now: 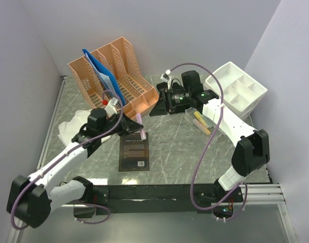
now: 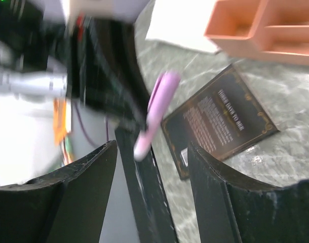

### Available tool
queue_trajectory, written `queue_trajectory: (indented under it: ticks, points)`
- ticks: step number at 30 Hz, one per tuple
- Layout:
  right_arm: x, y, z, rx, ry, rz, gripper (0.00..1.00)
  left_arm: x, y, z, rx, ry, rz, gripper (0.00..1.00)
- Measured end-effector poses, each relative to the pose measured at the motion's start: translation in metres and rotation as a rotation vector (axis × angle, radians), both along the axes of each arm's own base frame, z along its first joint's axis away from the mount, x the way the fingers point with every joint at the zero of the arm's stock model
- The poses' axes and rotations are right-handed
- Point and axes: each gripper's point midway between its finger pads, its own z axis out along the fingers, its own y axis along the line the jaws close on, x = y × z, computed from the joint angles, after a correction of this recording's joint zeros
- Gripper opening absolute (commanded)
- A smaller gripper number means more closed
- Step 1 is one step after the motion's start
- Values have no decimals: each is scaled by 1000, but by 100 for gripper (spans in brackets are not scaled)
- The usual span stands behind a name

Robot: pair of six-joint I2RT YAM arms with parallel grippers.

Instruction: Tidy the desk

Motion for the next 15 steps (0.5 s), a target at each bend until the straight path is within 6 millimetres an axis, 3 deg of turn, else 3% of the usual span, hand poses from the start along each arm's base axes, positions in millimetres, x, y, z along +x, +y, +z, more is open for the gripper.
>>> queue_trajectory:
  ticks: [8, 15]
  points:
    - [42, -4, -11, -98, 121, -338, 66, 13, -46, 4, -2, -22, -84, 1]
    - [48, -7, -22, -133, 167, -419, 58, 20, -65, 6, -3, -30, -115, 1]
